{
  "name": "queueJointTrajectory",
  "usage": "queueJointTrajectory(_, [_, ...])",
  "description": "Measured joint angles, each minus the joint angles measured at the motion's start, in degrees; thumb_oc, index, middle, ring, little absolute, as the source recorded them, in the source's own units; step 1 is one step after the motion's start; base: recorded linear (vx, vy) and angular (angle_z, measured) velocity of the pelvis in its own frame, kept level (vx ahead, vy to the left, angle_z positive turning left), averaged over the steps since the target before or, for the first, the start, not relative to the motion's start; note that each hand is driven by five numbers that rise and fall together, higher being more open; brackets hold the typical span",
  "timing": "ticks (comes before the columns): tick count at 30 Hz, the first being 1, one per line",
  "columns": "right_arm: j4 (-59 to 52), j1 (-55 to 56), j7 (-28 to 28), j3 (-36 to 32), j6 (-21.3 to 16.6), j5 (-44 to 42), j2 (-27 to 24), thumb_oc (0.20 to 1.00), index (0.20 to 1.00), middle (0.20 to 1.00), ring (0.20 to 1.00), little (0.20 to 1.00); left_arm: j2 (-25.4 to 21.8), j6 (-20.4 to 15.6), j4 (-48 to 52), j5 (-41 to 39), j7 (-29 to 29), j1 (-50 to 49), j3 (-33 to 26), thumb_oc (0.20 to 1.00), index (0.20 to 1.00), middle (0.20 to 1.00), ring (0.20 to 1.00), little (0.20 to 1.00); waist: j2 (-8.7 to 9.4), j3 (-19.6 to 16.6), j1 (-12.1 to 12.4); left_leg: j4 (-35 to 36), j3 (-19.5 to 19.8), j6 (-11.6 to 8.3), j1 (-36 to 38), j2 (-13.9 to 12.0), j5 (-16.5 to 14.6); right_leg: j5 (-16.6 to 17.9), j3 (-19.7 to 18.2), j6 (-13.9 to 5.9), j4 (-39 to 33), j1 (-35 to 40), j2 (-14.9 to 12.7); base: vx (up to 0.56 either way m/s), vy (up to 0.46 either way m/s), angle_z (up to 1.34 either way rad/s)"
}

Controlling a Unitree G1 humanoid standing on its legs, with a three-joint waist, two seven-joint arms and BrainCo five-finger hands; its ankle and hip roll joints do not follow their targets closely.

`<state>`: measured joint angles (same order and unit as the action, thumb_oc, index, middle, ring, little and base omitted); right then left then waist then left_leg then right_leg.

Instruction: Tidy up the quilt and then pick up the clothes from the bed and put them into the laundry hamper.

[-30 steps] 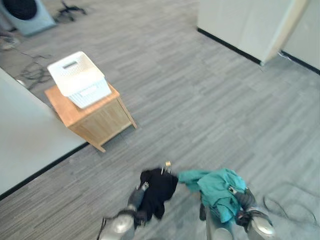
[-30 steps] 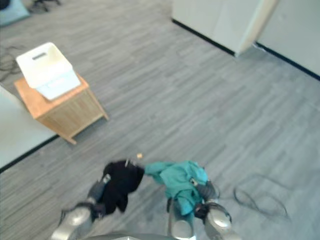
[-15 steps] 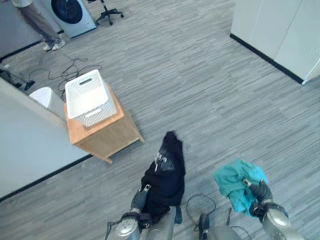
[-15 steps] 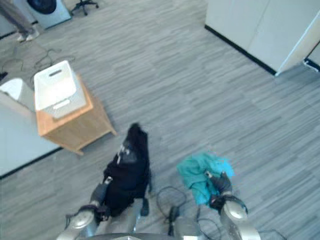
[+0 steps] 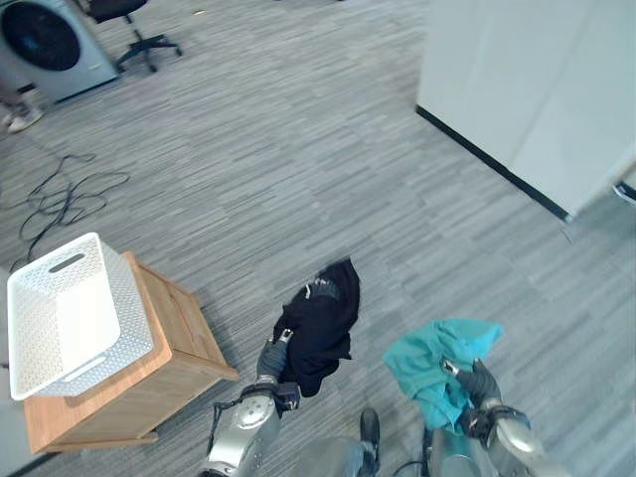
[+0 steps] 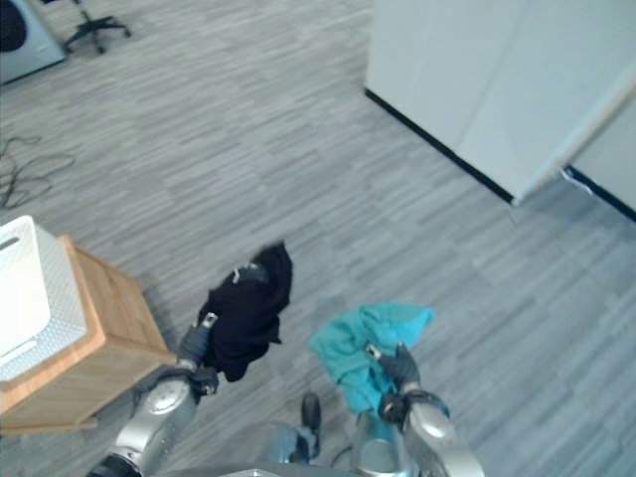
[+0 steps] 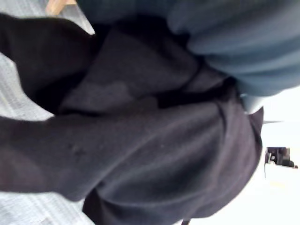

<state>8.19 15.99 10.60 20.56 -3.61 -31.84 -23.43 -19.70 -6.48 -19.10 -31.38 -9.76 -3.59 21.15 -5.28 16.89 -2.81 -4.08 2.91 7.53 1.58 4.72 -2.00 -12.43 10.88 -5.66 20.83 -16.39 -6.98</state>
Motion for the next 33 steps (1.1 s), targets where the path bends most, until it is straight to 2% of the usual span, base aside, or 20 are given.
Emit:
queueJointTrajectory(1, [-0.5, 1.76, -0.62, -0.37, -0.12, 0.38, 0.58, 0.2, 0.2, 0.2, 0.2, 0.2, -0.47, -0.64, -0.24, -0.01, 0.22, 0.0, -0.34, 0.2, 0.2, 0.2, 0.2, 0.2, 2.42, 0.04, -0.16, -0.1, 2.65, 0.43, 1.65, 1.64, -2.15, 2.47, -0.78, -0.98, -14.4, 0.13, -0.36, 0.78, -0.22, 1.67])
queueJointTrajectory(2, [0.46, 3.06, -1.38, -0.55, -0.39, 0.41, 1.1, 0.2, 0.2, 0.2, 0.2, 0.2, -0.6, -1.65, -1.28, 0.03, 0.68, -0.73, -0.77, 0.2, 0.2, 0.2, 0.2, 0.2, 5.59, 0.75, -0.53, -2.17, 6.99, 1.08, 3.55, 3.66, -5.9, 4.84, -6.91, -3.52, -23.63, -1.05, -0.11, 0.63, -0.18, 1.96])
queueJointTrajectory(4, [1.22, 5.48, -2.19, -2.19, -0.42, 0.41, 2.23, 0.2, 0.2, 0.2, 0.2, 0.2, -0.51, -1.89, -3.34, 0.05, 1.11, -1.84, 0.63, 0.2, 0.2, 0.2, 0.2, 0.2, 6.3, 0.45, -3.21, -8.04, 13.53, 0.0, 4.65, 3.34, -9.99, 6.6, -13.6, -3.66, -23.44, -1.17, -0.17, 0.62, -0.227, 2.16])
queueJointTrajectory(6, [1.16, 5.99, -2.13, -2.21, -0.53, 0.4, 2.38, 0.2, 0.2, 0.2, 0.2, 0.2, -0.92, -1.63, -2.38, 0.15, 1.38, -4.29, 1.63, 0.2, 0.2, 0.2, 0.2, 0.2, 8.79, -0.02, -3.61, -10.5, 13.55, -1.93, 7.23, 2.87, -12.15, 6.98, -14.76, -3.82, -18.47, 2.15, -1.32, 0.58, -0.278, 2.01])
queueJointTrajectory(7, [1.91, 3.99, -2.08, -2.16, -0.47, 0.41, 1.43, 0.2, 0.2, 0.2, 0.2, 0.2, -0.25, -1.06, -2.07, 0.12, 0.98, -4.53, 2.02, 0.2, 0.2, 0.2, 0.2, 0.2, 8.05, 0.18, -3.13, -12.83, 12.4, -3.75, 7.63, 1.17, -12.94, 12.9, -13.91, -2.61, -16.91, 3.1, -0.69, 0.67, -0.325, 1.76])
queueJointTrajectory(8, [3.39, 0.47, -1.98, -2.09, -0.49, 0.39, 0.49, 0.2, 0.2, 0.2, 0.2, 0.2, -0.5, -0.9, -2.02, 0.1, 0.59, -5.3, 2.09, 0.2, 0.2, 0.2, 0.2, 0.2, 8.05, 0.19, -2.58, -14.3, 9.85, -6.07, 7.68, -0.55, -11.94, 15.77, -12.86, 0.79, -13.39, 3.26, 0.13, 0.6, -0.293, 1.37])
queueJointTrajectory(9, [3.73, -0.76, -1.87, -2.11, -0.5, 0.39, 0.25, 0.2, 0.2, 0.2, 0.2, 0.2, -0.73, -0.75, -2.16, 0.08, 0.57, -5.61, 2.12, 0.2, 0.2, 0.2, 0.2, 0.2, 8.25, 0.17, -2.36, -14.77, 8.52, -6.64, 8.04, -1.45, -11.61, 17.62, -12.65, 1.83, -11.99, 3.58, 0.36, 0.47, -0.222, 1.11])
queueJointTrajectory(11, [4.03, -4.27, -1.73, -2.62, -0.97, 0.4, -1.32, 0.2, 0.2, 0.2, 0.2, 0.2, -0.22, -0.34, -1.67, -0.06, 0.25, -6.99, 1.64, 0.2, 0.2, 0.2, 0.2, 0.2, 6.59, 0.43, -1.74, -18.08, 4.21, -7.81, 8.88, -5.04, -10.75, 15.34, -9.87, 4.63, -6.35, 4.83, 2.25, 0.35, -0.2, 0.82])
queueJointTrajectory(14, [4.23, -6.69, -1.96, -5.52, -1.06, 0.41, -1.9, 0.2, 0.2, 0.2, 0.2, 0.2, 0.03, 0.69, -0.04, -0.62, -0.46, -6.71, -0.09, 0.2, 0.2, 0.2, 0.2, 0.2, 7.43, 1.21, -2.46, -39.29, -5.43, -12.75, -3.19, -11.64, -0.38, 10.92, -4.13, 7.52, -6.57, 9.6, 2.3, 0.45, -0.157, 0.88])
queueJointTrajectory(15, [4.54, -6.72, -2.04, -5.64, -0.49, 0.41, -1.69, 0.2, 0.2, 0.2, 0.2, 0.2, 0.08, 0.7, 0.19, -1.55, -0.52, -6.13, -0.15, 0.2, 0.2, 0.2, 0.2, 0.2, 6.85, 1.13, -2.2, -42.65, -7.76, -12.24, -6.27, -12.57, -0.98, 11.35, -2.53, 7.03, -7.98, 11.22, 2.06, 0.42, 0.033, 0.89])
queueJointTrajectory(17, [4.97, -5.52, -3.31, -7.13, -0.27, 0.45, -2.28, 0.2, 0.2, 0.2, 0.2, 0.2, 0.0, 0.83, 0.58, -2.77, -0.45, -5.68, -0.37, 0.2, 0.2, 0.2, 0.2, 0.2, 7.61, 1.37, -1.51, -37.16, -14.97, -10.43, -10.96, -13.42, -2.92, 11.19, 0.49, 7.23, -13.72, 16.04, 1.82, 0.45, 0.085, 0.63])
queueJointTrajectory(20, [3.17, -0.16, -4.33, -7.67, -0.46, 0.47, -2.94, 0.2, 0.2, 0.2, 0.2, 0.2, 0.32, 1.25, 3.53, -3.66, -0.42, -8.06, -0.68, 0.2, 0.2, 0.2, 0.2, 0.2, 5.08, 0.16, -1.8, -5.44, -25.16, -10.3, -12.6, -9.91, -1.67, 11.36, 9.33, 6.98, -19.95, 21.01, 3.23, 0.52, 0.087, 0.7])
queueJointTrajectory(22, [3.31, 2.07, -4.55, -5.65, -0.56, 0.47, -3.0, 0.2, 0.2, 0.2, 0.2, 0.2, 0.65, 1.28, 3.36, -3.41, -0.62, -8.27, -0.69, 0.2, 0.2, 0.2, 0.2, 0.2, 4.03, -0.54, -1.42, 2.52, -29.18, -9.79, -14.64, -9.51, 0.99, 10.08, 12.02, 7.17, -20.68, 22.09, 5.28, 0.41, 0.122, 0.61])
queueJointTrajectory(26, [4.66, 0.99, -4.84, -1.37, -1.04, 0.52, -2.39, 0.2, 0.2, 0.2, 0.2, 0.2, 0.74, 0.14, 3.18, -3.44, -1.73, -9.39, -1.09, 0.2, 0.2, 0.2, 0.2, 0.2, 4.81, -1.67, 2.02, 4.94, -29.02, -7.53, -16.34, -11.21, 6.77, 4.34, 11.54, 5.97, -17.97, 23.96, 6.97, 0.6, 0.142, 0.02])
queueJointTrajectory(27, [7.28, -1.52, -4.74, 0.0, -1.13, 0.51, -2.04, 0.2, 0.2, 0.2, 0.2, 0.2, 1.26, 0.0, 1.18, -3.42, -1.62, -9.01, -2.16, 0.2, 0.2, 0.2, 0.2, 0.2, 6.25, -2.35, 3.07, 0.26, -29.02, -6.65, -15.21, -10.62, 6.4, 1.53, 12.44, 4.07, -15.51, 25.51, 5.5, 0.57, 0.199, 0.07])
queueJointTrajectory(28, [9.58, -1.86, -4.65, 0.16, -1.17, 0.52, -0.99, 0.2, 0.2, 0.2, 0.2, 0.2, 1.44, 0.17, -0.49, -3.4, -1.6, -8.29, -2.13, 0.2, 0.2, 0.2, 0.2, 0.2, 7.97, -2.95, 3.61, -2.72, -28.74, -3.64, -13.8, -9.36, 4.77, -0.54, 13.57, 1.79, -11.17, 26.58, 3.14, 0.6, 0.276, 0.25])
queueJointTrajectory(29, [9.94, -1.95, -4.43, 0.19, -1.24, 0.52, -1.3, 0.2, 0.2, 0.2, 0.2, 0.2, 2.14, 0.55, -0.76, -3.4, -1.58, -8.24, -2.25, 0.2, 0.2, 0.2, 0.2, 0.2, 7.55, -3.4, 4.28, -6.38, -29.41, -0.86, -12.46, -7.99, 2.53, -2.17, 13.32, 0.08, -1.84, 24.81, 1.53, 0.41, 0.211, 0.93])
queueJointTrajectory(31, [6.4, 1.12, -3.07, -0.86, -1.28, 0.53, -0.58, 0.2, 0.2, 0.2, 0.2, 0.2, 0.67, 0.95, 1.01, -1.53, -1.07, -8.57, -1.64, 0.2, 0.2, 0.2, 0.2, 0.2, 9.25, -5.32, 1.78, -9.08, -25.13, 3.21, -9.42, -2.01, 0.32, 0.45, 7.11, -0.47, 35.0, 12.96, -9.82, 0.51, 0.102, 1.86])
queueJointTrajectory(32, [6.38, -0.32, -3.05, -1.04, -1.57, 0.52, 0.31, 0.2, 0.2, 0.2, 0.2, 0.2, -1.09, 0.85, 0.77, -1.03, -1.26, -7.15, -1.4, 0.2, 0.2, 0.2, 0.2, 0.2, 8.89, -5.23, 2.03, -8.27, -21.45, 3.54, -7.87, 0.22, -1.39, 1.76, 2.07, -0.95, 40.81, 4.93, -12.18, 0.48, -0.171, 1.57])
queueJointTrajectory(33, [7.14, -2.74, -2.87, -1.28, -1.59, 0.52, 0.65, 0.2, 0.2, 0.2, 0.2, 0.2, -0.92, 0.57, -1.02, -1.08, -1.63, -5.07, -1.32, 0.2, 0.2, 0.2, 0.2, 0.2, 6.59, -3.81, 2.06, -7.22, -18.82, 3.03, -6.5, -0.41, -1.37, 1.61, 0.44, -0.65, 37.12, 1.37, -10.91, 0.51, -0.321, 1.1])
